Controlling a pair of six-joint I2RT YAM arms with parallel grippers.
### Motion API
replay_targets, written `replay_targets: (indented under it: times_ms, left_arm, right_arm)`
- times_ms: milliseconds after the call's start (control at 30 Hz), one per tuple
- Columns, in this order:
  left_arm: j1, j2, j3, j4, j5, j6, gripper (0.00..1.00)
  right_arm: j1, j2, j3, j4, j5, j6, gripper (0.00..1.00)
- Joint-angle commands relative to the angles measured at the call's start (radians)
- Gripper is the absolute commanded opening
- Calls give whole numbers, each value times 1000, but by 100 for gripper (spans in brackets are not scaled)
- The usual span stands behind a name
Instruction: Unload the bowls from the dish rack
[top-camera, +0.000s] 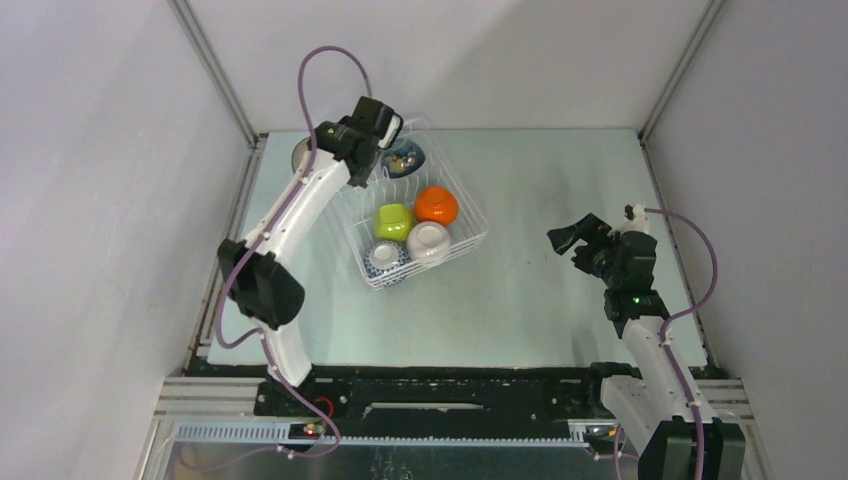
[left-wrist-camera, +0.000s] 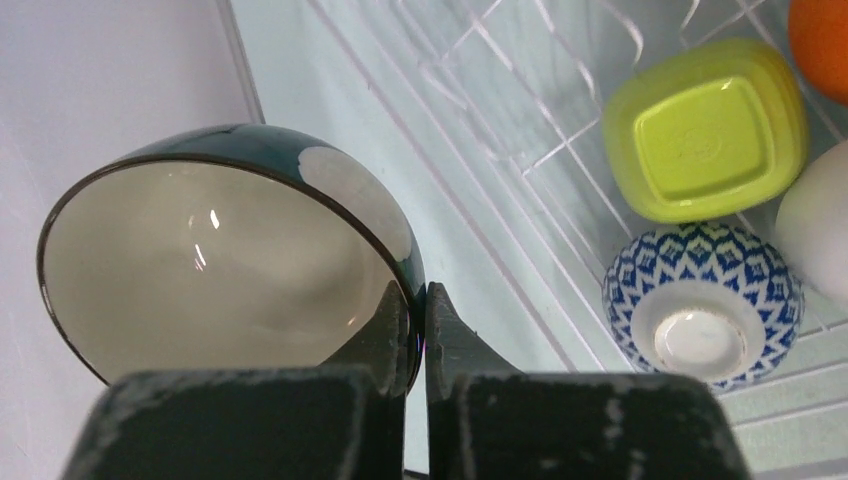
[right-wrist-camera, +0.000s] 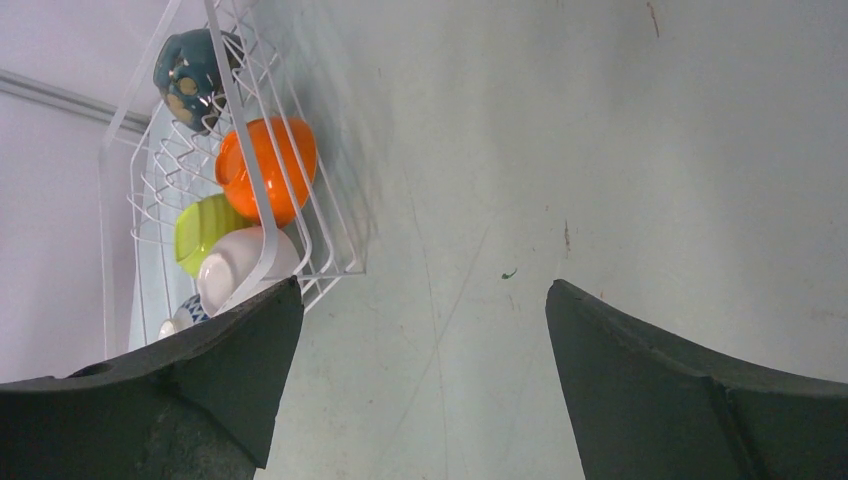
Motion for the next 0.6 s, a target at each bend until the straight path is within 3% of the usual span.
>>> replay_targets:
  times_ms: [0, 233, 400, 567]
  left_arm:
    - [-5, -182, -142, 84, -87, -133, 0]
    - [-60, -215, -156, 54, 104, -206, 0]
    - [-182, -178, -98, 72, 110, -237, 0]
    - [-319, -57, 64, 50, 82, -247, 0]
  right_arm:
    - [-3, -14, -4, 23, -3, 8, 100]
    - [-2, -13, -3, 25, -3, 8, 100]
    - [-2, -18, -3, 21, 2, 4, 100]
    - [-2, -41, -3, 16, 6, 6, 100]
